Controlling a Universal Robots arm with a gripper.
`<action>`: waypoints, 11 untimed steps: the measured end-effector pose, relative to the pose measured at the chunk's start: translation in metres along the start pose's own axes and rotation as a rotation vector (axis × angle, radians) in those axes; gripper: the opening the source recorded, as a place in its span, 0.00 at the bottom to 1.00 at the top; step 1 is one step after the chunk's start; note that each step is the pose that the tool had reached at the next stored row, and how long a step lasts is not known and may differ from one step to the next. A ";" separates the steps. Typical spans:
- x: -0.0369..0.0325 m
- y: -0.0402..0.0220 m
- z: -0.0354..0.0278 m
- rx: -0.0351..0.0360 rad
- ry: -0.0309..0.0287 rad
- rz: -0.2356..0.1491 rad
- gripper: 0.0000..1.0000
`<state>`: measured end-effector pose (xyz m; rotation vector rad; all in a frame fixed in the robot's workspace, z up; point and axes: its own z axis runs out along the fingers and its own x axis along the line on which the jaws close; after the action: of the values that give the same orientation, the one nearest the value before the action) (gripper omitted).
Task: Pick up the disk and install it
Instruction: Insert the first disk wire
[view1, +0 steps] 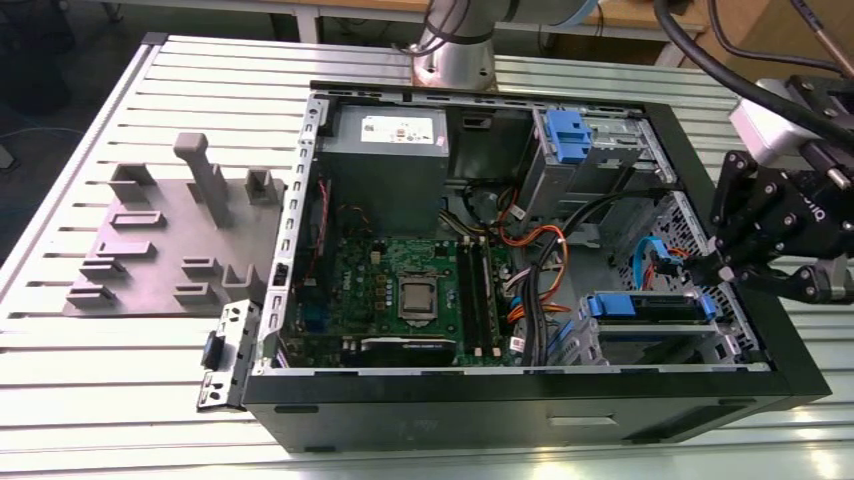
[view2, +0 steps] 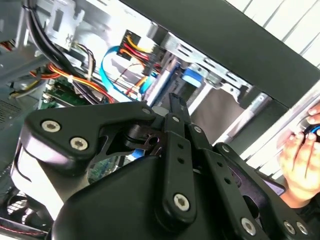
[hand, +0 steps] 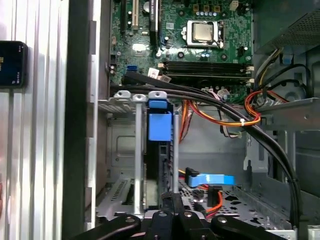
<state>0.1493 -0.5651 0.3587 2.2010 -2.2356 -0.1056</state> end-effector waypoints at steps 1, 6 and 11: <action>-0.0029 -0.0003 0.0001 0.0000 0.0000 0.000 0.11; -0.0127 -0.0064 0.0005 -0.0008 0.0000 0.000 0.11; -0.0196 -0.0074 0.0008 -0.0019 0.0000 0.000 0.11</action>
<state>0.1570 -0.5456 0.3584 2.1997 -2.2348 -0.1077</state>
